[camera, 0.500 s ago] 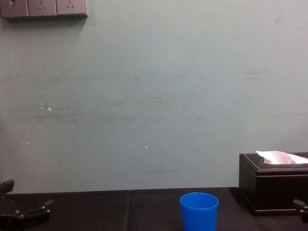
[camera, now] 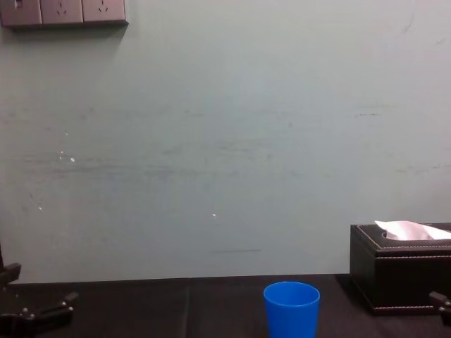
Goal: Stack the three plastic cups sequentially using one hand.
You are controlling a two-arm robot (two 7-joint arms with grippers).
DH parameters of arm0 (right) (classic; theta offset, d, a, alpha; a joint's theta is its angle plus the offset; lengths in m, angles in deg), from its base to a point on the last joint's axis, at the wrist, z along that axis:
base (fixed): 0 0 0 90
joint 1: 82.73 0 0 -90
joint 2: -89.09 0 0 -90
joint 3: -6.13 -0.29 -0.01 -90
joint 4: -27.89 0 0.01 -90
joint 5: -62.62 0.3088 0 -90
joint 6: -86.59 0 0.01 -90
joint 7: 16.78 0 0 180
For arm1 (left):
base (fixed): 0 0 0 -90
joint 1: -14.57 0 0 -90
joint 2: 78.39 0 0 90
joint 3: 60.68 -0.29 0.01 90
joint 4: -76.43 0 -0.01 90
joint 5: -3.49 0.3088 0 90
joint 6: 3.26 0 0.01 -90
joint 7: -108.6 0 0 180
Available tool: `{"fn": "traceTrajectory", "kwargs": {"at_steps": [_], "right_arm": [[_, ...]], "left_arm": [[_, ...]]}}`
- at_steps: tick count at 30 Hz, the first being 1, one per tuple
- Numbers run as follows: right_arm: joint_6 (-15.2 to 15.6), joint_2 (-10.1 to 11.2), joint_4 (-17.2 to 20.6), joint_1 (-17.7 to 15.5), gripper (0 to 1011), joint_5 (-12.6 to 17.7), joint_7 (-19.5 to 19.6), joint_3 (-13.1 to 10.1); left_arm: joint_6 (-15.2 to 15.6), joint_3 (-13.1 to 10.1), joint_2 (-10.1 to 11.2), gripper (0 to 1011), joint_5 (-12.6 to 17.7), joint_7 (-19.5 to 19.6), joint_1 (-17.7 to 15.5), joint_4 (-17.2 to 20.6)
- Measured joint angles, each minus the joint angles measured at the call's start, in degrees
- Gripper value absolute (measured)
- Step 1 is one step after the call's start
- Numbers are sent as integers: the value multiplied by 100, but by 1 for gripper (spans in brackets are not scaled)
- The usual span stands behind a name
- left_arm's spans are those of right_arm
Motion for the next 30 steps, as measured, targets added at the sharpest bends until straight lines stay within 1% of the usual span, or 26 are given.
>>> {"fn": "traceTrajectory", "kwargs": {"at_steps": [30], "right_arm": [[0,0,0,0,1002,0,0,0]], "left_arm": [[0,0,0,1010,0,0,0,0]]}}
